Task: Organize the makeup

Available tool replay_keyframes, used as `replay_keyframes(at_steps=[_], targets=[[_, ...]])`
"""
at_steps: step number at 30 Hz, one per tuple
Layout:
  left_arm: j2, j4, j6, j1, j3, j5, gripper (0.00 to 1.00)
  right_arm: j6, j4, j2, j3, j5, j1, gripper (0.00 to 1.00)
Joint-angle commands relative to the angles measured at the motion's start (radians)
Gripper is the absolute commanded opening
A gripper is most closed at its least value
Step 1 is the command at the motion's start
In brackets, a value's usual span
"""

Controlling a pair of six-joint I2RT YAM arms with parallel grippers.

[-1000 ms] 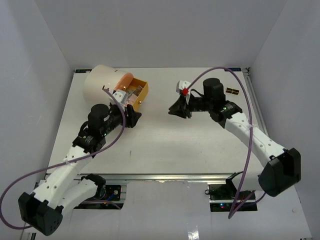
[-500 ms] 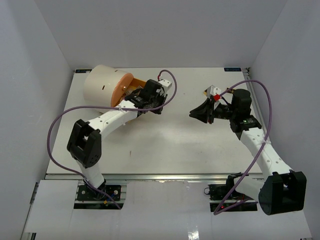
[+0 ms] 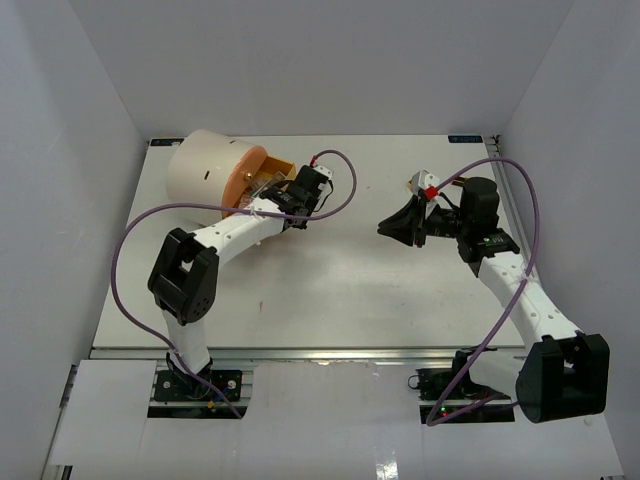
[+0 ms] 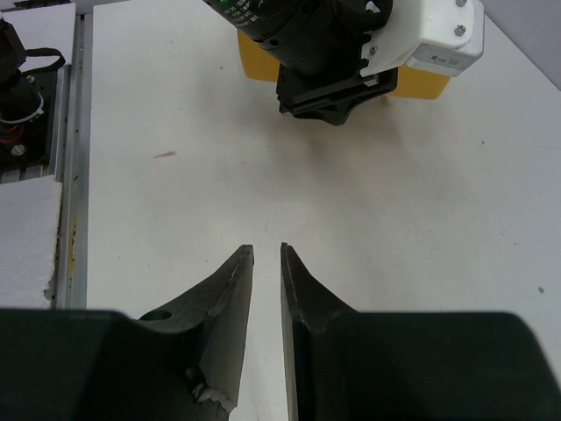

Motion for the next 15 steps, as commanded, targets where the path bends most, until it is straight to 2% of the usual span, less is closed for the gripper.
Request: replay_keyframes(at_steps=[1, 3, 5, 6, 10, 15], targets=[[0.006, 0.001, 0.025, 0.044, 0.035, -0.14, 0.46, 0.001, 0.04, 0.007, -0.011, -0.008, -0.002, 0.25], [-0.001, 0.003, 0.019, 0.066, 0.041, -0.152, 0.59, 0.0, 0.039, 0.008, -0.012, -0.008, -0.002, 0.25], [-0.01, 0.006, 0.018, 0.082, 0.043, -0.157, 0.8, -0.001, 0.039, 0.008, -0.011, -0.008, -0.001, 0.25], [-0.014, 0.008, 0.019, 0.088, 0.045, -0.162, 0.85, -0.002, 0.039, 0.008, -0.011, -0.008, -0.001, 0.25], [-0.019, 0.015, 0.029, 0.102, 0.058, -0.175, 0.96, -0.004, 0.036, 0.012, -0.01, -0.008, -0.002, 0.25], [-0.011, 0.019, 0.038, 0.121, 0.071, -0.184, 0.98, -0.007, 0.034, 0.011, -0.01, -0.006, -0.002, 0.25]])
